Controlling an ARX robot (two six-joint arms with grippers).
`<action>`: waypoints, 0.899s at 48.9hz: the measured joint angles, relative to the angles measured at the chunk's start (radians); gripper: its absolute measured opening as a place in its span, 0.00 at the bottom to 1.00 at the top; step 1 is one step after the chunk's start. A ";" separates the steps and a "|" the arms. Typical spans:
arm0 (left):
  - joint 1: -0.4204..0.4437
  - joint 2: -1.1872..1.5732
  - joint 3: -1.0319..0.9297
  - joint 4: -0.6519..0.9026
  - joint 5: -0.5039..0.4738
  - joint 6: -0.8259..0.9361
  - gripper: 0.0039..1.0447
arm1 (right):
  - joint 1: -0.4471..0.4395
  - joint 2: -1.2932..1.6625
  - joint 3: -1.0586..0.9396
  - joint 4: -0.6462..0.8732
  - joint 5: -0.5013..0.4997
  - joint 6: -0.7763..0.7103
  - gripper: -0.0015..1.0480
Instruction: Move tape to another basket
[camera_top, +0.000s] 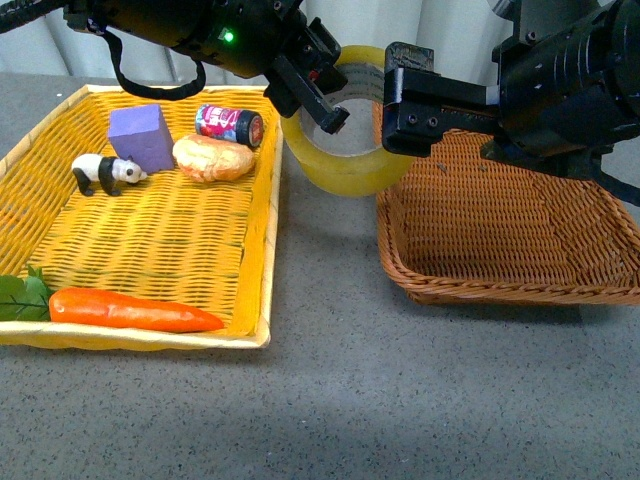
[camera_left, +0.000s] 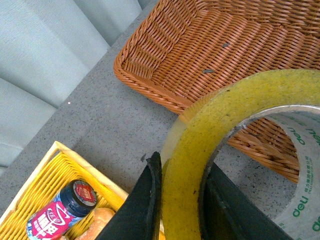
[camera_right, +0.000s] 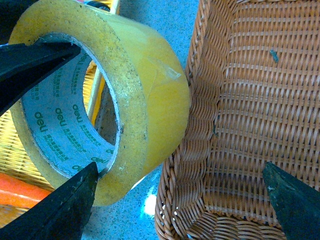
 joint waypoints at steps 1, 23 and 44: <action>0.000 0.000 0.000 0.000 -0.002 0.000 0.16 | -0.001 0.006 0.005 0.000 -0.006 0.004 0.91; -0.003 0.000 0.000 0.000 0.001 -0.002 0.16 | -0.040 0.100 0.086 0.031 -0.113 0.076 0.53; -0.013 0.000 0.000 0.001 -0.024 -0.031 0.16 | -0.033 0.103 0.087 0.049 -0.080 0.116 0.25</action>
